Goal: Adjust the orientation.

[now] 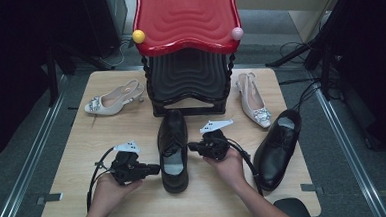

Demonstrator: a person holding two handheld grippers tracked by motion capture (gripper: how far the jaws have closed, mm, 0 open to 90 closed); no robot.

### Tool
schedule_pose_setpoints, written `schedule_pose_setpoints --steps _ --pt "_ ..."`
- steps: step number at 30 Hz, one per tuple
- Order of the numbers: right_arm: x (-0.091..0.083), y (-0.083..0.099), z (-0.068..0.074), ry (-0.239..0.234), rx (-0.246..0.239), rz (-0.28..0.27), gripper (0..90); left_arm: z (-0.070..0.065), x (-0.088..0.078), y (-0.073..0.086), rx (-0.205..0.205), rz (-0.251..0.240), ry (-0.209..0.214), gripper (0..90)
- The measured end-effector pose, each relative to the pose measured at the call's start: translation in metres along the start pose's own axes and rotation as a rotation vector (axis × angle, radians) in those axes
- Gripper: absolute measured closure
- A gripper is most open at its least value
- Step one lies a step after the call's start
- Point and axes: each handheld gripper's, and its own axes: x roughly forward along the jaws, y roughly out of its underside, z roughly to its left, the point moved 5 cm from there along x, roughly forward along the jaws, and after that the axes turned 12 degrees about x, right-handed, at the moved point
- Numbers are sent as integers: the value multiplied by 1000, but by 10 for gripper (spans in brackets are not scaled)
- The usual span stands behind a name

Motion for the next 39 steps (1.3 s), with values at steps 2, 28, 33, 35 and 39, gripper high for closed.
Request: schedule_pose_setpoints --steps 2,28,33,35,39 --pt "-3 0 -2 5 -1 5 900 1 -2 0 8 5 -22 830" --pt "-75 21 -28 73 18 -71 567 43 -7 -15 -76 -32 -156 387" --pt "-93 25 -31 80 40 -103 680 44 -5 -18 -55 -22 -164 402" --pt "-99 27 -33 80 47 -110 697 44 -4 -19 -44 -32 -166 404" --pt "-113 29 -42 83 87 -144 696 46 -2 -20 -39 -41 -169 416"
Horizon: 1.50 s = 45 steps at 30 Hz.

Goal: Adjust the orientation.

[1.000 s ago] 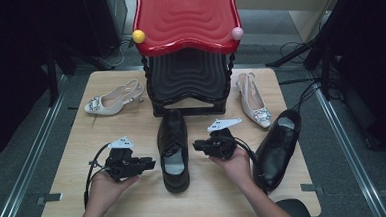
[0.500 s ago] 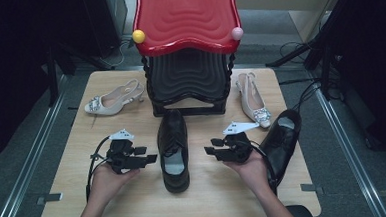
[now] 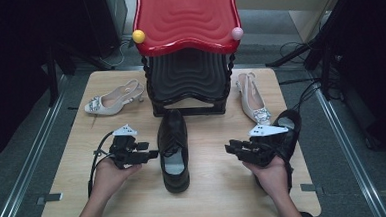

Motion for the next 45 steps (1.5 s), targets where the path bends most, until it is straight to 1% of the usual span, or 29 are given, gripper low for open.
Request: schedule_pose_setpoints --steps 1,2,3,6,9,18,21,28,31,32,34,36,39,42,45 --pt "-4 0 -2 4 6 -7 710 1 1 0 -1 6 -1 418" --pt "-11 1 -8 10 21 -15 754 1 1 1 -3 8 0 419" --pt "-11 1 -8 10 21 -15 754 2 2 1 -4 8 -1 419" --pt "-21 3 -16 30 46 -19 841 2 3 0 -5 6 3 421" --pt "-30 6 -22 52 52 -28 898 2 4 0 0 8 2 422" --pt "-56 15 -41 126 65 -43 900 5 7 0 6 13 -5 427" --pt "-65 19 -49 152 52 -46 900 4 8 0 13 18 -5 428" --pt "-82 26 -61 185 73 -48 900 5 9 1 18 23 -8 429" --pt "-90 29 -66 205 75 -50 900 5 8 1 21 21 -6 430" --pt "-90 29 -66 205 75 -50 900 5 8 0 22 19 -6 430" --pt "-96 32 -70 226 69 -49 900 4 8 0 21 18 -7 430" --pt "-103 36 -74 241 77 -50 900 4 7 -1 22 8 -9 430" --pt "-114 42 -80 257 94 -59 900 4 7 0 23 9 -7 430" --pt "-122 47 -86 267 109 -63 900 4 7 0 25 12 -14 430" --pt "-127 52 -94 279 119 -55 900 4 7 0 26 10 -14 429"
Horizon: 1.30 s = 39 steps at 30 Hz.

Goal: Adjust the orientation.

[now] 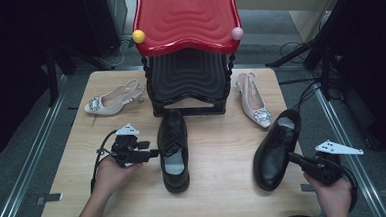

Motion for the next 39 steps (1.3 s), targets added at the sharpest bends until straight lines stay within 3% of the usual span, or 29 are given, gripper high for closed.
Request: schedule_pose_setpoints --steps 6,17,19,25,29,39 --pt "9 9 -7 19 -12 69 900 0 0 0 -2 1 -1 429" --pt "15 8 -4 -20 -16 87 900 1 1 0 -4 0 -3 428" --pt "20 9 3 -58 -23 99 900 2 1 0 -6 2 -4 428" --pt "35 8 23 -82 -69 122 900 1 1 1 -4 7 -5 427" --pt "46 7 36 -124 -76 132 900 2 1 1 -6 4 -9 427" --pt "71 -4 59 -145 -111 128 900 1 1 1 -6 11 -7 427"
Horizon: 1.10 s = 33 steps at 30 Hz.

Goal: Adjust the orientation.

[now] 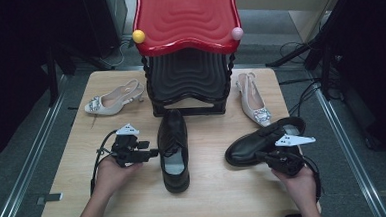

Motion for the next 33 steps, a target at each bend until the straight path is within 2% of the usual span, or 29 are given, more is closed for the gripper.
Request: schedule_pose_setpoints --steps 7,10,11,13,15,20,24,28,33 --pt "8 -9 0 -28 11 10 900 1 -1 1 3 6 -2 427" --pt "5 -12 0 -16 9 -1 900 1 -1 2 0 8 -6 426" --pt "3 -13 -1 -6 3 -11 900 1 -1 2 0 7 -7 427" --pt "-2 -16 -3 -12 34 -29 900 1 -1 2 -1 4 -2 427" --pt "-7 -20 -7 21 26 -32 900 0 -1 1 1 4 -2 426" --pt "-22 -40 -12 41 15 -92 900 0 0 2 6 9 -2 425" --pt "-32 -58 -19 67 20 -118 900 1 -1 2 3 8 -5 425" --pt "-39 -71 -33 96 43 -132 900 1 -1 2 5 7 -3 425" --pt "-42 -74 -46 104 79 -142 900 0 0 2 12 9 -6 425"
